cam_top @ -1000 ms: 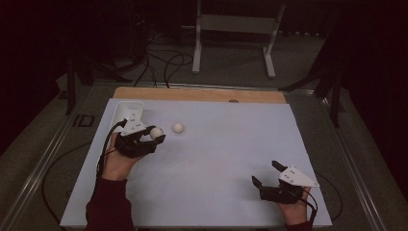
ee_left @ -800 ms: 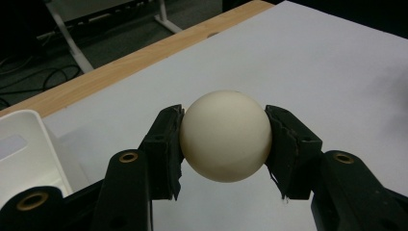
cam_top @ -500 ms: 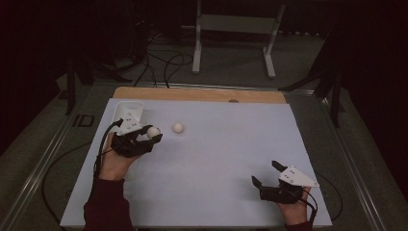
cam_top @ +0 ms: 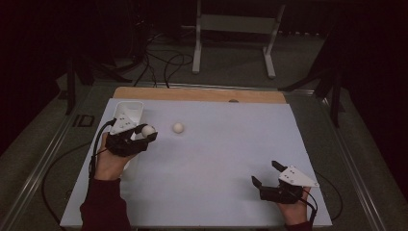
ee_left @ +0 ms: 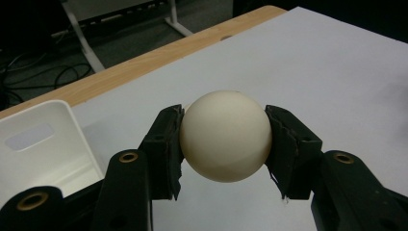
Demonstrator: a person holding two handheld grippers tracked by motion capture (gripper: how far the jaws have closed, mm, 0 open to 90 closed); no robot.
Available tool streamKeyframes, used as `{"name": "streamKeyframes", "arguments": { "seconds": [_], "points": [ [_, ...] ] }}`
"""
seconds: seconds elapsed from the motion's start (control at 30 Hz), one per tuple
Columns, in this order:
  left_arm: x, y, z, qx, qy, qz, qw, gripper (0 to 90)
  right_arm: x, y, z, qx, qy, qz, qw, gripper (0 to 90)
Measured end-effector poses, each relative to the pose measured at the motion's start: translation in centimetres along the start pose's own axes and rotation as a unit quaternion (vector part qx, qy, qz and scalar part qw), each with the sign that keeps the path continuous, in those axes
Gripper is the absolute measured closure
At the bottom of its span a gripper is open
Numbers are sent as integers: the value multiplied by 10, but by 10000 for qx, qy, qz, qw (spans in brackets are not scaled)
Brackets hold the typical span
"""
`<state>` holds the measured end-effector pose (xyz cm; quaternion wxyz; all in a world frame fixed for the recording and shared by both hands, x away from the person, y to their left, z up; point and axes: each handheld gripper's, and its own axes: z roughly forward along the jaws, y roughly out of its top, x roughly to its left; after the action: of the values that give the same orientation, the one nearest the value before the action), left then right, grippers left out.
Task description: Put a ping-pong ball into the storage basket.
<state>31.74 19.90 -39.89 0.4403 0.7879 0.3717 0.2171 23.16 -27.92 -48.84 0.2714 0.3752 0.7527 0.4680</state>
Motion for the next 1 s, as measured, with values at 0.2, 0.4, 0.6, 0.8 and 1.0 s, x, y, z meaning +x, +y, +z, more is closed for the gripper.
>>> {"name": "streamKeyframes", "arguments": {
  "seconds": [0.2,0.4,0.6,0.8,1.0],
  "points": [
    [5,-2,-5,-54,32,-60,10000,512,0,0,0,2,-7,8,10000,85],
    [8,-4,-7,-36,73,-56,10000,512,0,0,0,8,-5,1,10000,84],
    [10,-5,-9,-18,174,-39,9998,512,0,0,0,9,-7,1,10000,84],
    [15,-7,-14,-56,247,-93,9996,512,0,0,0,7,-8,-2,10000,85],
    [19,-9,-18,-62,325,-119,9994,512,0,0,0,7,-10,-6,10000,85]
  ]
}}
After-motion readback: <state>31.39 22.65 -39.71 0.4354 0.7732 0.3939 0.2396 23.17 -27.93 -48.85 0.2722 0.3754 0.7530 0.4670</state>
